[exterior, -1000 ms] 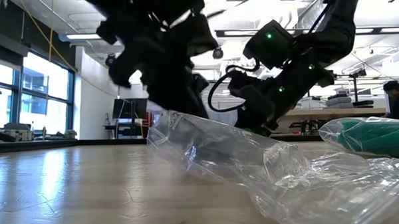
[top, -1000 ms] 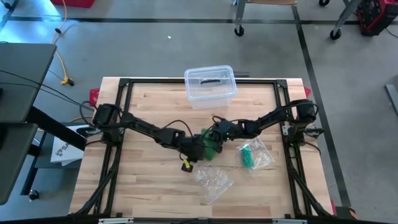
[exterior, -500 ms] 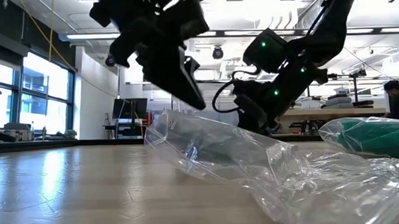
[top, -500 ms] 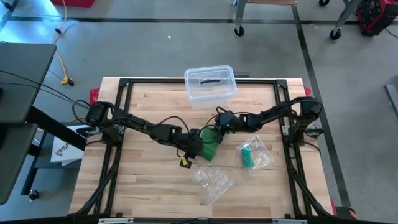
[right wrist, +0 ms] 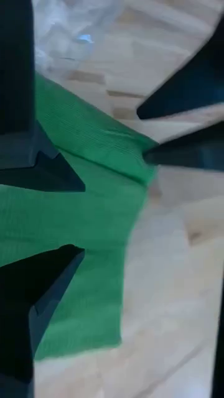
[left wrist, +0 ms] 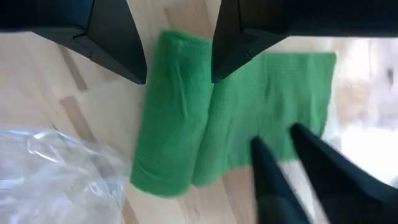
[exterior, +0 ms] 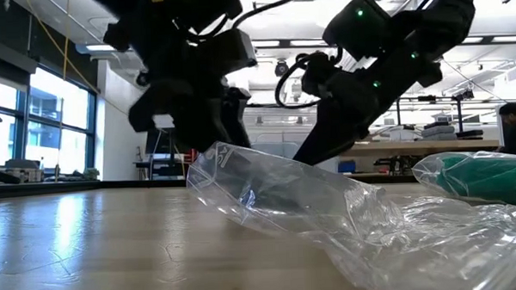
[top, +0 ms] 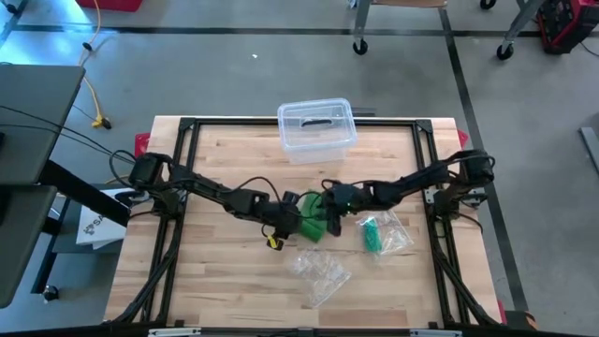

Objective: Roll bandage
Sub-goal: Roll the green bandage

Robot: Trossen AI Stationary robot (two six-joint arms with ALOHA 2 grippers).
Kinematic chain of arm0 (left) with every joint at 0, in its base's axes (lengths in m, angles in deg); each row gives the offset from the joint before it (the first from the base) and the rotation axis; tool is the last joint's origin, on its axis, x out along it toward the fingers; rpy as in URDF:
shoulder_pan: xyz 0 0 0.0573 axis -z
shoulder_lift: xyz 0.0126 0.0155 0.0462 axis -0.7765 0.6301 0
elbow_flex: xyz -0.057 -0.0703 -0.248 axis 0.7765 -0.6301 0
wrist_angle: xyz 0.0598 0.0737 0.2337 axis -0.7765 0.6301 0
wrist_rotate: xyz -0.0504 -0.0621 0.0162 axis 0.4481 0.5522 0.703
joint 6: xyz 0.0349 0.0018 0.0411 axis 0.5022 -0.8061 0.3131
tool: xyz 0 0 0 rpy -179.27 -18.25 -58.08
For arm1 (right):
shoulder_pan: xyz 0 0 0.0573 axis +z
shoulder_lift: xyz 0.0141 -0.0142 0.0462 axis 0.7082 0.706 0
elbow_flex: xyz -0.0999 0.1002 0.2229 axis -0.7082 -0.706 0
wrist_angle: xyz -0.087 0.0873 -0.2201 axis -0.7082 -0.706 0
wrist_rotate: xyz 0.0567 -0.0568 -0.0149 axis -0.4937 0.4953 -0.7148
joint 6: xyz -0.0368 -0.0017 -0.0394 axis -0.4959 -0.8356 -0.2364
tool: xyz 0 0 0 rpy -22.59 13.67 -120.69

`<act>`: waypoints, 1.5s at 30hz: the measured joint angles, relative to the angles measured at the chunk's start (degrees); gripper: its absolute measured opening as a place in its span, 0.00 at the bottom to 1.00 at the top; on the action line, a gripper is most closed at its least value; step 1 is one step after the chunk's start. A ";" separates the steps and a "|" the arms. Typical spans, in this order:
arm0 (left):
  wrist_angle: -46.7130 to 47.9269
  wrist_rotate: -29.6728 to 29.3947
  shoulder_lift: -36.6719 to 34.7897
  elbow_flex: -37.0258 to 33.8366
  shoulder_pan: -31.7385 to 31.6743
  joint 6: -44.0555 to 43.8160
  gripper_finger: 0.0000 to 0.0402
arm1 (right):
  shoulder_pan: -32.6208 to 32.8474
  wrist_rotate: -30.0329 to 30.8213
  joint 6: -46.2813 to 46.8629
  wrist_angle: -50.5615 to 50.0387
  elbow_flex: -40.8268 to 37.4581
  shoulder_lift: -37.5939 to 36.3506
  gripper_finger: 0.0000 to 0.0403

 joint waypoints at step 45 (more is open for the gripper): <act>-6.98 15.98 5.81 1.85 -4.32 -14.97 0.42 | -5.93 10.16 12.41 -6.01 0.11 6.68 0.37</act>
